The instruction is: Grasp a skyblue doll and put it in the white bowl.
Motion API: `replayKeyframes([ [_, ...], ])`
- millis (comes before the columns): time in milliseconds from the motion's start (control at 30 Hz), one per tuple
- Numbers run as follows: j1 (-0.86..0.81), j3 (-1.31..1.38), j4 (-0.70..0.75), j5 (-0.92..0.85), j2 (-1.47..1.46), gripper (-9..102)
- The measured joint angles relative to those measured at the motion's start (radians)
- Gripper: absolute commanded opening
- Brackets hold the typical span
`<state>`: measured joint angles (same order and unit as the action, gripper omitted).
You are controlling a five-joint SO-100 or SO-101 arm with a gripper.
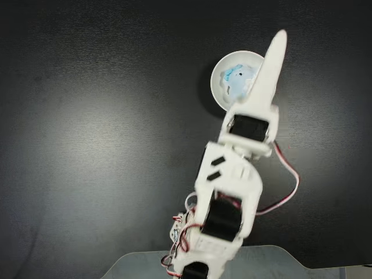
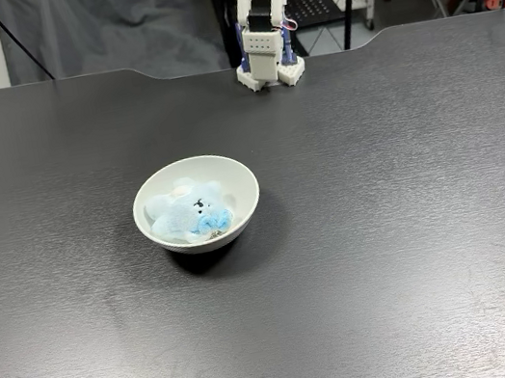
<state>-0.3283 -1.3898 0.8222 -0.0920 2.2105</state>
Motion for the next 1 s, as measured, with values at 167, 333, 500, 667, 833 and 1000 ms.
replayKeyframes([
  [167,0.110,0.021,0.187,0.032,0.239,9],
  [333,0.206,0.029,0.304,0.037,0.327,2],
  [500,0.253,-0.038,0.318,0.037,0.342,-1],
  [667,0.252,-0.331,0.318,0.037,0.431,-1],
  [833,0.253,-0.732,0.318,0.037,0.646,-1],
  [1000,0.258,-1.126,0.318,0.037,0.838,-1],
])
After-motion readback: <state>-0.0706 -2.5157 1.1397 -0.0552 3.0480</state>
